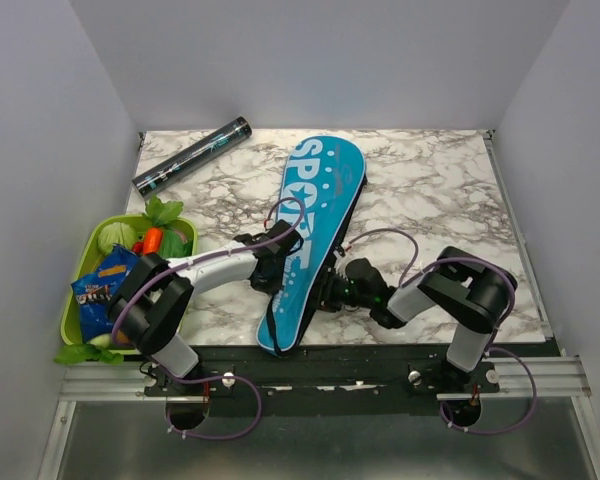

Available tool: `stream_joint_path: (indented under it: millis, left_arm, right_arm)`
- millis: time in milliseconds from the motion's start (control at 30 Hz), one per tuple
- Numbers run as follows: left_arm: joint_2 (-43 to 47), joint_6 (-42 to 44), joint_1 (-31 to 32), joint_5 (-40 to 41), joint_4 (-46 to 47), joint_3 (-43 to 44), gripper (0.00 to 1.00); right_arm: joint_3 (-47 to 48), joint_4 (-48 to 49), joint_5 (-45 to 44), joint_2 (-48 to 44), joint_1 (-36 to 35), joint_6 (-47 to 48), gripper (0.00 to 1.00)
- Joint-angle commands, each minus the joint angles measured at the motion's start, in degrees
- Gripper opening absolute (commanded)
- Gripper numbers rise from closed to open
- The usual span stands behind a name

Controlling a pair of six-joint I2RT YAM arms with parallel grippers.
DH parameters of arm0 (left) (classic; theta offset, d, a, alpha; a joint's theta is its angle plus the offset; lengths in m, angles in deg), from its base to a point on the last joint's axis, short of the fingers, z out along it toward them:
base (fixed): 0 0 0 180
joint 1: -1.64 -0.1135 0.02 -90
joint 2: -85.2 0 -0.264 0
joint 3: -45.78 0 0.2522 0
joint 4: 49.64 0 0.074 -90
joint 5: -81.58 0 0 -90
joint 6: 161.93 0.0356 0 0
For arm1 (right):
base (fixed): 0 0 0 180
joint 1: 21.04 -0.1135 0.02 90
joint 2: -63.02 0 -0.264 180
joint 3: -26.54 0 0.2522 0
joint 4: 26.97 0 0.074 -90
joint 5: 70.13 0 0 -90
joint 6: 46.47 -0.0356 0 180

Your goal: Pack up the badminton gear

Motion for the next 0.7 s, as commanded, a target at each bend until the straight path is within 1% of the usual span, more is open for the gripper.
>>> stream_joint_path:
  millis: [0, 33, 100, 200, 233, 267, 300, 333, 367, 400, 433, 467, 500, 533, 567, 600, 633, 667]
  left_arm:
    - [-4.45, -5.39, 3.6, -11.09, 7.43, -2.64, 0.21]
    - [-4.27, -5.49, 3.52, -10.66, 7.35, -2.64, 0.21]
    - [-3.83, -4.96, 3.43, -6.98, 5.95, -1.94, 0.21]
    - [-3.74, -3.91, 3.43, 2.24, 0.42, 0.77, 0.24]
    - [-3.57, -3.56, 3.43, 4.96, -2.99, 1.66, 0.24]
    - [-2.7, -3.64, 3.43, 9.86, -4.68, 2.54, 0.24]
    - [-1.91, -3.82, 3.52, 13.22, -6.17, 3.85, 0.24]
    - [-0.77, -4.43, 3.52, 15.6, -8.37, 4.3, 0.25]
    - [2.03, -4.61, 3.52, 17.63, -9.0, 4.56, 0.27]
    - [3.54, -4.87, 3.52, 21.47, -9.61, 5.0, 0.28]
    - [4.94, -4.87, 3.52, 22.99, -10.75, 5.18, 0.31]
    - [7.31, -5.13, 3.43, 24.57, -11.2, 5.53, 0.33]
    - [8.46, -5.22, 3.43, 25.63, -11.63, 6.32, 0.33]
    - [9.43, -5.31, 3.52, 27.56, -12.51, 6.67, 0.34]
    - [11.35, -5.4, 3.43, 28.19, -12.87, 7.11, 0.34]
    - [12.33, -5.31, 3.52, 28.37, -12.78, 7.9, 0.34]
    - [13.3, -4.79, 3.52, 26.28, -10.95, 8.08, 0.34]
    - [15.05, -4.17, 3.43, 24.52, -9.46, 8.08, 0.36]
  right_arm:
    - [-1.65, 2.81, -1.23, -1.77, -0.54, 0.02, 0.39]
    - [-1.74, 2.11, -1.05, -2.12, -0.54, 0.2, 0.39]
    - [-1.91, 0.1, -1.48, -3.52, -0.46, 0.81, 0.39]
    - [-1.65, -10.87, -4.63, -9.31, -0.46, 3.71, 0.41]
    - [-1.3, -19.25, -5.78, -12.55, -0.46, 4.24, 0.41]
    - [-0.6, -23.25, -7.36, -14.67, -0.54, 4.76, 0.42]
    - [-0.6, -26.86, -10.95, -16.78, -0.46, 5.2, 0.43]
    - [-0.42, -34.38, -12.81, -18.71, -0.46, 5.38, 0.44]
    - [0.36, -38.11, -14.65, -23.34, -0.54, 6.69, 0.46]
    - [0.89, -41.97, -19.81, -25.48, -0.46, 7.31, 0.47]
    - [1.77, -49.5, -22.21, -27.85, -0.46, 7.66, 0.49]
    - [2.82, -53.75, -24.75, -29.61, -0.46, 9.06, 0.54]
    - [5.79, -57.62, -29.31, -32.59, -0.46, 9.77, 0.56]
    - [7.56, -65.23, -31.61, -33.75, -0.46, 10.39, 0.58]
    - [9.06, -68.7, -34.07, -34.72, -0.37, 10.83, 0.63]
    - [12.03, -71.78, -38.71, -36.47, -0.11, 10.83, 0.65]
    - [13.02, -75.72, -40.58, -37.1, 0.42, 10.92, 0.68]
    - [13.9, -76.63, -41.99, -37.71, 1.12, 11.53, 0.73]
